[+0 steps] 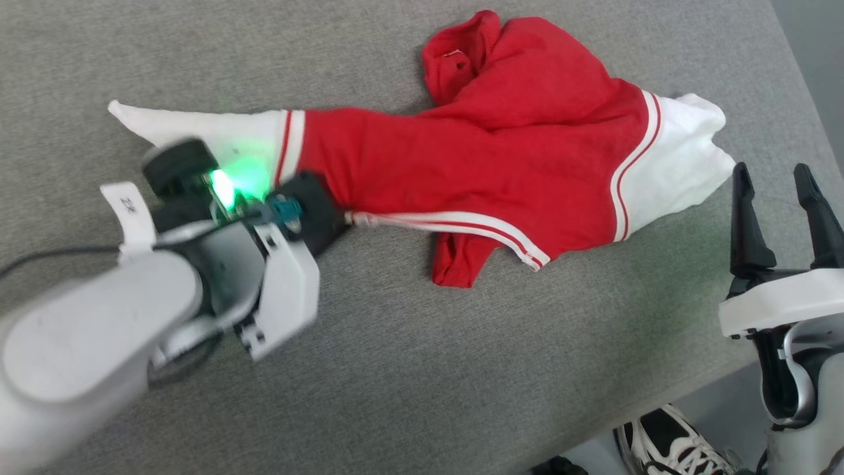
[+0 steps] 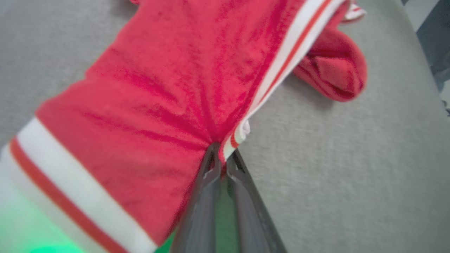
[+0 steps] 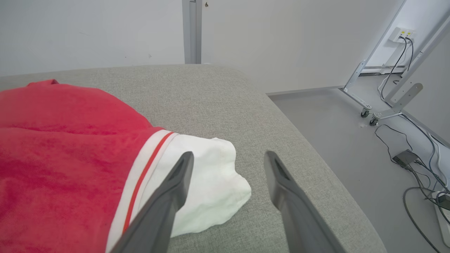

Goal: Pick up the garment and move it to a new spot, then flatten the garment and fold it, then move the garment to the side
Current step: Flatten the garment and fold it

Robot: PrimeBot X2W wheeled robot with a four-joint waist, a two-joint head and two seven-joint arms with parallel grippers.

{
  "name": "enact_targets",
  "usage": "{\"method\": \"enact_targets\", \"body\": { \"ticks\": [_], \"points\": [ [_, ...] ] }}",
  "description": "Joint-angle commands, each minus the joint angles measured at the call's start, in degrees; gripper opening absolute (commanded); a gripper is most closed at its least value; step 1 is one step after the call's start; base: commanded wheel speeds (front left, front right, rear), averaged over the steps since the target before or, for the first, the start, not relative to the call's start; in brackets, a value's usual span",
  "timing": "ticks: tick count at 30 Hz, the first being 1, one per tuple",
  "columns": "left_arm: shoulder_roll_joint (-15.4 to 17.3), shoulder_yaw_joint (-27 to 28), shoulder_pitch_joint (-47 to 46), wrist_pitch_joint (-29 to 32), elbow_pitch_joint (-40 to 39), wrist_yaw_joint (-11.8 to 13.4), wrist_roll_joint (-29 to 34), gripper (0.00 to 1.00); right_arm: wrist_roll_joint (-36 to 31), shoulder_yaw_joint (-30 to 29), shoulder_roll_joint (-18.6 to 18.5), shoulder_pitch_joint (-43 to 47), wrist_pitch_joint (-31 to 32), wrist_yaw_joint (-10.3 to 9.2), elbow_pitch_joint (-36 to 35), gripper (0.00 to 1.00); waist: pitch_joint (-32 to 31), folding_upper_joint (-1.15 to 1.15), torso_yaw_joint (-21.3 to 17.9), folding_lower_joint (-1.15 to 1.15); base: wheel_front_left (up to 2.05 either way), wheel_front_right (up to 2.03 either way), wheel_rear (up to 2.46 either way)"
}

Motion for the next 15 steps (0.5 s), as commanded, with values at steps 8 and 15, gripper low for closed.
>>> {"method": "enact_targets", "body": {
  "ticks": [8, 15],
  "points": [
    [2.6, -0.7, 6.0, 8.4, -15.2, 0.1, -12.6, 0.0, -0.8, -0.8, 0.0, -0.5, 1.1, -0.13, -0.3, 1.0, -2.0, 0.0, 3.1, 0.0, 0.0, 0.0, 0.0],
    [2.6, -0.6, 9.2, 10.7, -19.2, 0.1, -14.1, 0.0, -1.2, -0.7, 0.0, -1.1, 1.9, -0.13, -0.5, 1.0, -2.5, 0.0, 4.0, 0.0, 0.0, 0.0, 0.0]
  ]
}}
